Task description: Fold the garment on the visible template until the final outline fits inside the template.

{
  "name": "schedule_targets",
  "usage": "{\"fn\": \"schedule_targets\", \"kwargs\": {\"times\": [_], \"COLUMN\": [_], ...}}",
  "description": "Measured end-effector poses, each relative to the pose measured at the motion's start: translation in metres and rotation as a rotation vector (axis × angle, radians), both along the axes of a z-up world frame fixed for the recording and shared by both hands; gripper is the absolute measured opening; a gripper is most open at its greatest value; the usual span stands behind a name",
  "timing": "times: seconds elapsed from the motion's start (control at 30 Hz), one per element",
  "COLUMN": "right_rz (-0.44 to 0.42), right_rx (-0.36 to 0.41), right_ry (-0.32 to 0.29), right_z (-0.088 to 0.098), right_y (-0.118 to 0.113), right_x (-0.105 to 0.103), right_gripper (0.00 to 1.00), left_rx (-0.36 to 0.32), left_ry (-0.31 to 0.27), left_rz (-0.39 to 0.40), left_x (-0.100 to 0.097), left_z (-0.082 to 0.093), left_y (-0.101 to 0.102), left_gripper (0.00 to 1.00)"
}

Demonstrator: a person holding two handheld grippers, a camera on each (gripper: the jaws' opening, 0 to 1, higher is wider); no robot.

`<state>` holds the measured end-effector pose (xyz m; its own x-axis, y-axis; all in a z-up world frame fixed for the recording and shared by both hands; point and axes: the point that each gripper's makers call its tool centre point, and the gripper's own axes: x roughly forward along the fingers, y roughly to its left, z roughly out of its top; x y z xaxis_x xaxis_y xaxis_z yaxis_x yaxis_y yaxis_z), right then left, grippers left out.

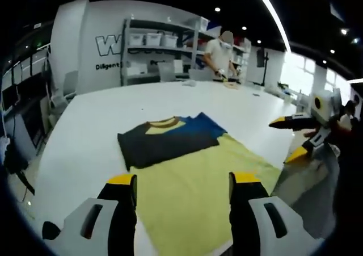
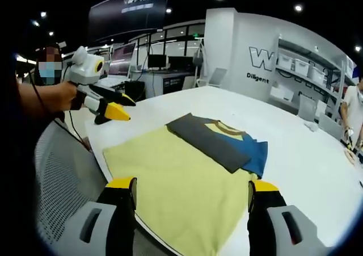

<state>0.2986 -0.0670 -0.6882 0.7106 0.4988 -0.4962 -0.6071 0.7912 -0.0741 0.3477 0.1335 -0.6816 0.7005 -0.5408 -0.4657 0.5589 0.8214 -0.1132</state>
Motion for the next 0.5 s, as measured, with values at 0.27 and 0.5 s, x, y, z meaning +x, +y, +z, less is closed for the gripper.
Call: {"fn": "schedule_targets", "kwargs": {"times": [0.27, 0.5], "right_rz": [0.006, 0.006], "right_rx": [-0.005, -0.056], "right_ry": [0.014, 0.089], "right_z": [-0.002, -0.015], "right_y": [0.001, -0.010], "right_x": [-0.002, -0.006], "right_gripper": [0.82, 0.81], "left_rx": [0.034, 0.063], "left_ry": [0.082, 0.168], "left_rz": [0.005, 0.000], "left_x": [-0.014, -0.027], "left_z": [-0.016, -0.032], "left_y": [0.012, 0.018], "left_gripper": [0.59, 0.58]}}
